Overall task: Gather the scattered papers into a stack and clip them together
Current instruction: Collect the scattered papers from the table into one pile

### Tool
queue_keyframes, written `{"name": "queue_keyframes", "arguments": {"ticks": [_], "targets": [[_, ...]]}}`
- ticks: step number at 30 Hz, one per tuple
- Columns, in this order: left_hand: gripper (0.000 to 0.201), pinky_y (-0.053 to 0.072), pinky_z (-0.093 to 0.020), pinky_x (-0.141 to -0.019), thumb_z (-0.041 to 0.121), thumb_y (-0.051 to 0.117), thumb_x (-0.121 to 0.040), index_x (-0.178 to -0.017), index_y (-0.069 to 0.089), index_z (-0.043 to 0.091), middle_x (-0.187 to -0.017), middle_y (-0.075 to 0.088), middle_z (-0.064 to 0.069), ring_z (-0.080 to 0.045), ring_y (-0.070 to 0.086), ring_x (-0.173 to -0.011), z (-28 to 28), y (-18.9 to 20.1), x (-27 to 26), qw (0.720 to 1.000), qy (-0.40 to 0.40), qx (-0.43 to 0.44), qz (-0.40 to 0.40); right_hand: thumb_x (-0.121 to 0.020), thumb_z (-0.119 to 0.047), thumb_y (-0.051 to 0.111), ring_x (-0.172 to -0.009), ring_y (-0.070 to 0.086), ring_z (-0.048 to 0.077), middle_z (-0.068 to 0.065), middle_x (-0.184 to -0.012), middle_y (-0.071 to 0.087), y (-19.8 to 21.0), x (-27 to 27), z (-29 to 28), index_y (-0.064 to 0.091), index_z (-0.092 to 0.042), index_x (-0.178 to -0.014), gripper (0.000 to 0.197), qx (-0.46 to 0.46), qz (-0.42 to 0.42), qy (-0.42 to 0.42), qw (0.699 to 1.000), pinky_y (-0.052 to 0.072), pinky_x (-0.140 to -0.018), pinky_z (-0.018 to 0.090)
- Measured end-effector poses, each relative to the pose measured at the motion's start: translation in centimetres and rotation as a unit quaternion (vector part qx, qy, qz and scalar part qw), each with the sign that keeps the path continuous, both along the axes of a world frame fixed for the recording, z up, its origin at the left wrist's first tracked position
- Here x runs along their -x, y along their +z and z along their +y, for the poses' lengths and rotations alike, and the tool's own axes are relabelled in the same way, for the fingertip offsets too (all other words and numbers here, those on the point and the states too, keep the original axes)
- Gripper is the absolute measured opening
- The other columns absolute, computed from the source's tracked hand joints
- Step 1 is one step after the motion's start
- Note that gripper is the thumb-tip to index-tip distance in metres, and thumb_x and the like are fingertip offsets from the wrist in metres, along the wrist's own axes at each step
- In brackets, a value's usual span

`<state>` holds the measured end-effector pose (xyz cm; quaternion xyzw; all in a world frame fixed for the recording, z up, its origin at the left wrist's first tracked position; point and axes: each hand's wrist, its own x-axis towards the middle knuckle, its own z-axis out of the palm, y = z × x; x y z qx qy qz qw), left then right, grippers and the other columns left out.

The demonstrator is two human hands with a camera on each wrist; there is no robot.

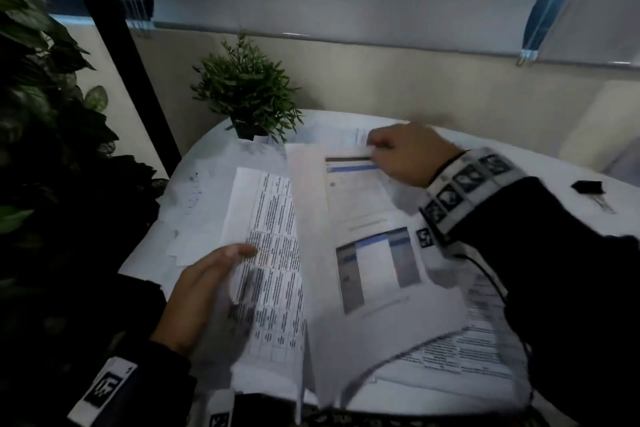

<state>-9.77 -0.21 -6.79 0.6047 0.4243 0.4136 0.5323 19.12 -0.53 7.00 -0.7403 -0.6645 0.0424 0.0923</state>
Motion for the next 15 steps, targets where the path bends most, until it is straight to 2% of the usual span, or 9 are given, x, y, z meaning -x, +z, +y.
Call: {"name": "queue_keyframes", "arguments": {"ticks": [2,3,4,6,7,9,10,12,15], "targets": [[0.055,0.039,-0.037,-0.106,0.06,0.051,-0.084,-0.102,0.073,0.012,-0.109,0.073,0.003,-0.017,0.061,-0.113,-0.3,0.0,0.2,0.997,-0.018,0.054,-0.047,-0.09,-0.025,0.044,-0.107,0.054,0.03,0.008,-0.113,0.062,-2.0,1.4,1.9,0.059,-0.021,-0.093,0.016,0.056,0.006,0.019,0.998,0.043,-0.095,0.04],[0.069,0.041,-0.044,-0.103,0.072,0.053,-0.074,-0.105,0.072,0.013,-0.112,0.071,-0.004,-0.024,0.061,-0.114,-0.6,0.2,0.2,0.993,-0.024,0.093,-0.07,-0.09,-0.024,0.044,-0.105,0.054,0.028,0.006,-0.109,0.062,-2.9,2.0,2.5,0.057,-0.022,-0.09,0.014,0.081,0.018,0.024,0.996,0.044,-0.093,0.038],[0.073,0.046,-0.046,-0.097,0.073,0.052,-0.072,-0.108,0.07,0.012,-0.115,0.07,-0.011,-0.03,0.062,-0.113,-0.9,0.7,0.0,0.984,-0.027,0.142,-0.104,-0.09,-0.024,0.044,-0.101,0.054,0.027,0.005,-0.103,0.061,-3.6,2.7,2.7,0.056,-0.022,-0.087,0.013,0.1,0.03,0.028,0.994,0.045,-0.089,0.035],[0.064,0.054,-0.042,-0.083,0.058,0.042,-0.083,-0.112,0.067,0.007,-0.113,0.07,-0.015,-0.032,0.064,-0.108,-1.0,1.1,-0.3,0.974,-0.015,0.185,-0.131,-0.09,-0.024,0.043,-0.089,0.051,0.024,0.001,-0.083,0.055,-4.5,3.4,3.0,0.053,-0.02,-0.073,0.02,0.109,0.036,0.034,0.993,0.043,-0.078,0.03],[0.054,0.056,-0.038,-0.082,0.05,0.041,-0.089,-0.109,0.067,0.007,-0.111,0.071,-0.01,-0.027,0.065,-0.107,-1.0,1.4,-0.4,0.976,0.003,0.179,-0.121,-0.09,-0.024,0.043,-0.085,0.049,0.024,-0.001,-0.073,0.05,-4.4,3.5,3.0,0.048,-0.019,-0.065,0.026,0.104,0.034,0.037,0.993,0.04,-0.074,0.029],[0.023,0.052,-0.019,-0.089,0.025,0.051,-0.095,-0.098,0.072,0.016,-0.103,0.074,0.007,-0.006,0.065,-0.104,-0.1,0.9,0.1,0.995,0.056,0.079,-0.029,-0.09,-0.024,0.045,-0.079,0.048,0.025,0.0,-0.065,0.045,-3.3,2.8,2.6,0.044,-0.015,-0.058,0.033,0.074,0.037,0.035,0.996,0.035,-0.068,0.029],[0.021,0.047,-0.005,-0.083,0.012,0.056,-0.093,-0.091,0.073,0.023,-0.099,0.074,0.015,0.005,0.064,-0.097,0.4,0.5,0.5,0.996,0.075,0.046,0.005,-0.089,-0.025,0.045,-0.077,0.049,0.027,0.004,-0.064,0.047,-2.3,2.2,2.1,0.046,-0.012,-0.06,0.033,0.05,0.045,0.031,0.997,0.035,-0.065,0.03],[0.041,0.043,0.003,-0.07,-0.004,0.055,-0.091,-0.084,0.071,0.033,-0.095,0.072,0.019,0.012,0.063,-0.081,1.2,-0.2,0.9,0.994,0.103,0.032,0.024,-0.084,-0.031,0.043,-0.072,0.049,0.029,0.012,-0.066,0.049,-0.1,0.4,0.8,0.05,-0.007,-0.063,0.033,-0.025,0.043,0.014,0.999,0.028,-0.061,0.035],[0.052,0.043,0.003,-0.072,-0.012,0.051,-0.089,-0.083,0.067,0.037,-0.097,0.069,0.009,0.016,0.062,-0.079,1.9,-0.8,1.3,0.99,0.106,-0.018,0.09,-0.077,-0.032,0.04,-0.068,0.045,0.029,0.017,-0.061,0.044,3.1,-1.3,-1.1,0.045,0.0,-0.06,0.036,-0.14,0.037,-0.05,0.988,0.022,-0.06,0.038]]}}
